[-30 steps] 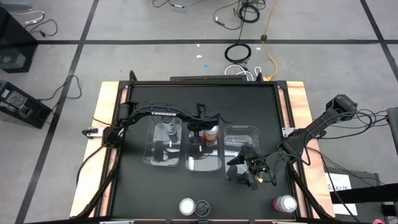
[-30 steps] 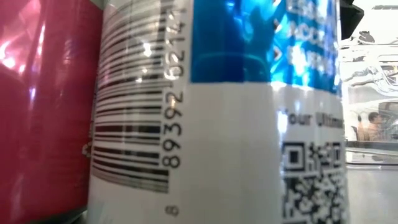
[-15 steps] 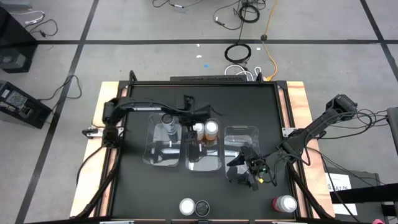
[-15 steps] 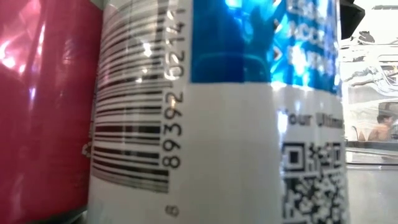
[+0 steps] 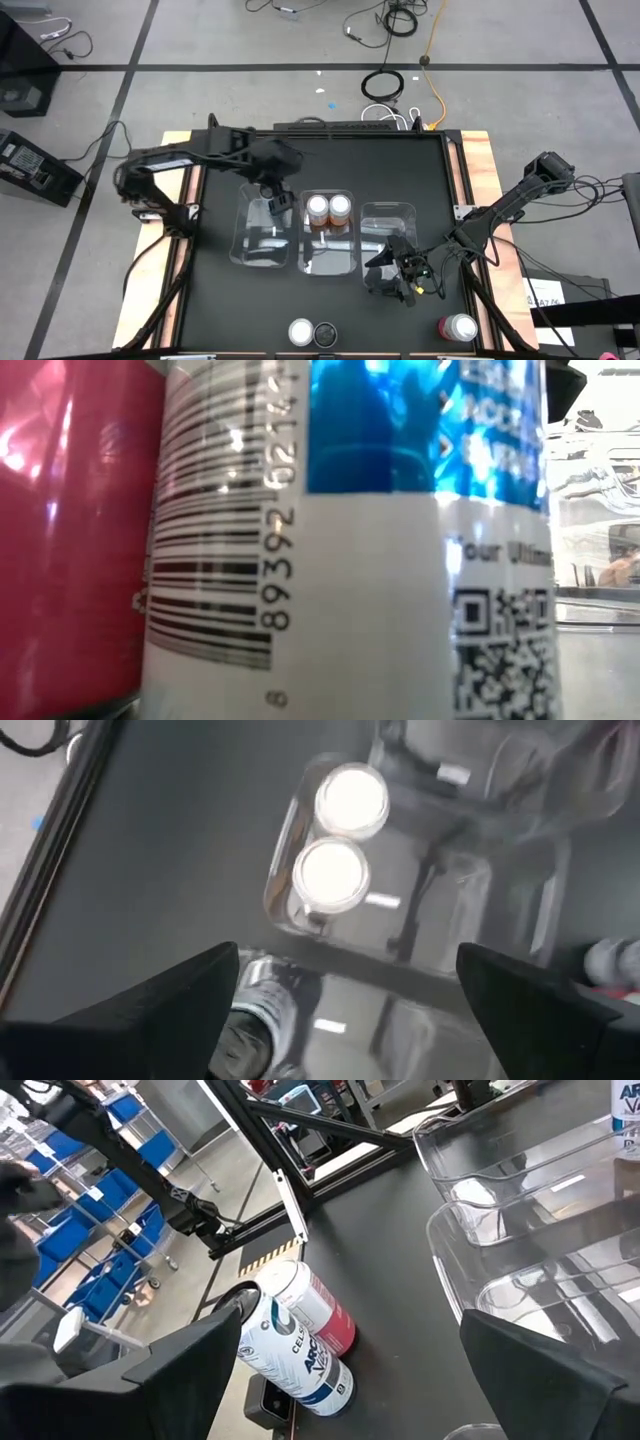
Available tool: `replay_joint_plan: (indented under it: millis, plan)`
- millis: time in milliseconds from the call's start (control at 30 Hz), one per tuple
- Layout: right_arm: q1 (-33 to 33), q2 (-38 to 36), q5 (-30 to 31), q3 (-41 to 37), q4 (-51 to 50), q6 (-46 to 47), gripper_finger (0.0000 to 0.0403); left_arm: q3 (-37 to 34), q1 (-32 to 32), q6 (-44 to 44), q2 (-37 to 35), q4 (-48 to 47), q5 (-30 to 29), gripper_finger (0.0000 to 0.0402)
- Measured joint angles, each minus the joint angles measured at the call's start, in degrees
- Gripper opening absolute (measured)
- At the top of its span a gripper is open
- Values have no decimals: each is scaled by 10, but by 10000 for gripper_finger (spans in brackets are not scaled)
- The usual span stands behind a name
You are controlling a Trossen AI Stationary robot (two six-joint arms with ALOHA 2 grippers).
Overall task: Sort soda cans
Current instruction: Put the right pink-white soda can into the right transparent bin
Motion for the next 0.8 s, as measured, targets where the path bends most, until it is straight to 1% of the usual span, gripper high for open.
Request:
replay_joint_plan:
  millis: [133,267,367,467,533,633,733,800]
  plan:
    - [0,0,0,0,4,0,370,0,-19,-14,-42,-1,25,384]
    - [0,0,0,0,8,0,370,0,-57,-14,-65,0,49,384]
    - [0,0,0,0,9,1,370,-12,-103,-23,-69,12,42,384]
    - [-1,0,1,0,12,25,370,-43,-156,-53,-67,42,10,384]
    - [-2,0,4,0,12,25,370,-85,-190,-63,-67,99,-11,384]
    - [-2,0,4,0,6,12,370,-167,-237,-72,-66,220,-15,384]
    - [-2,0,4,2,-14,11,370,-260,-270,-116,-66,344,-15,384]
    - [-2,0,3,16,-55,11,370,-319,-285,-148,-66,411,-23,384]
